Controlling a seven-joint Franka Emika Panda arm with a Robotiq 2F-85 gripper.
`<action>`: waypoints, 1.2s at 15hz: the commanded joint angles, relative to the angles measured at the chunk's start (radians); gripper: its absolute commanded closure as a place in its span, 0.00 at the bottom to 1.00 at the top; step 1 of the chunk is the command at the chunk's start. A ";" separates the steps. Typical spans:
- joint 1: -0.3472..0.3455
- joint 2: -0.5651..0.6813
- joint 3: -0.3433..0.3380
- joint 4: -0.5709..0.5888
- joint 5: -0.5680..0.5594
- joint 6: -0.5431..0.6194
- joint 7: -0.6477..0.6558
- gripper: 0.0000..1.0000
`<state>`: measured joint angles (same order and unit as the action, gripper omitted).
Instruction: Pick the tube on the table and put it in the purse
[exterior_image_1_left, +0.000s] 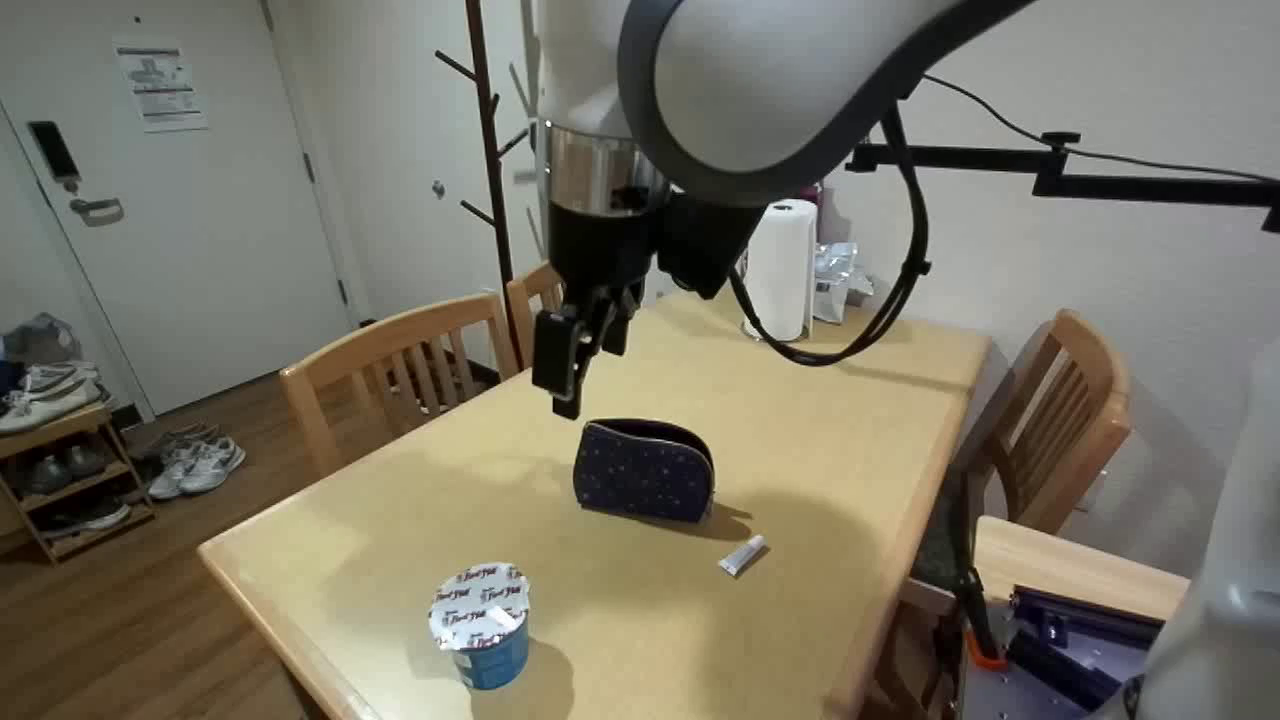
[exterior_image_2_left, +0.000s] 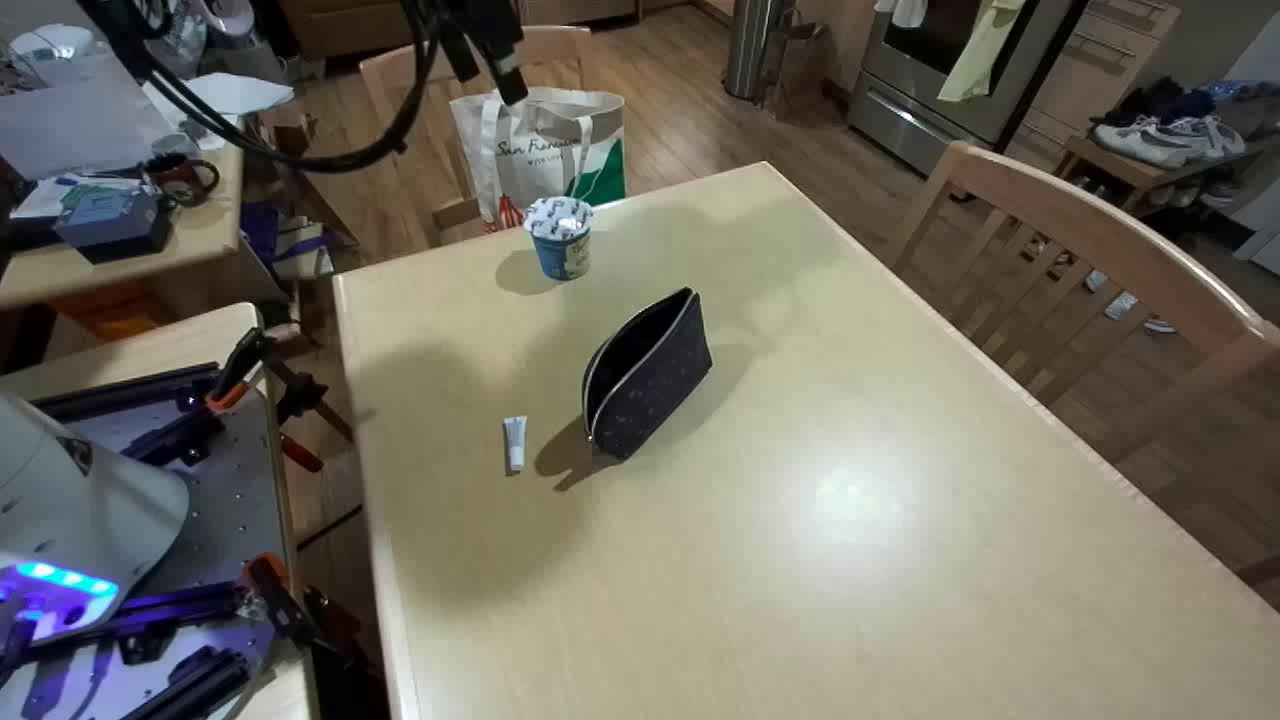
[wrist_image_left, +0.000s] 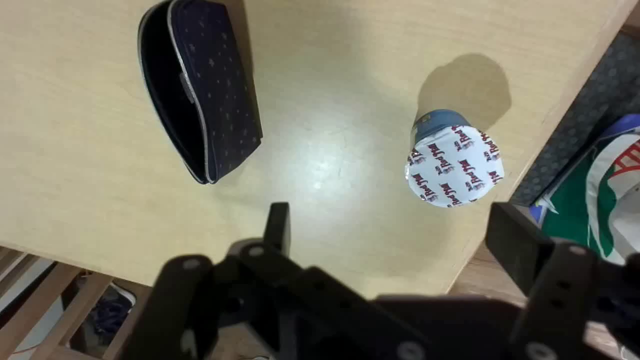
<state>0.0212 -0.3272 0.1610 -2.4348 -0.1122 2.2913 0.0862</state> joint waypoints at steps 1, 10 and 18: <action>0.017 0.001 -0.016 0.002 -0.007 -0.003 0.005 0.00; 0.030 0.033 -0.093 -0.110 0.043 0.078 -0.141 0.00; 0.026 0.125 -0.255 -0.335 0.152 0.296 -0.499 0.00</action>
<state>0.0530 -0.2003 -0.1012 -2.7711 0.0389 2.5904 -0.4148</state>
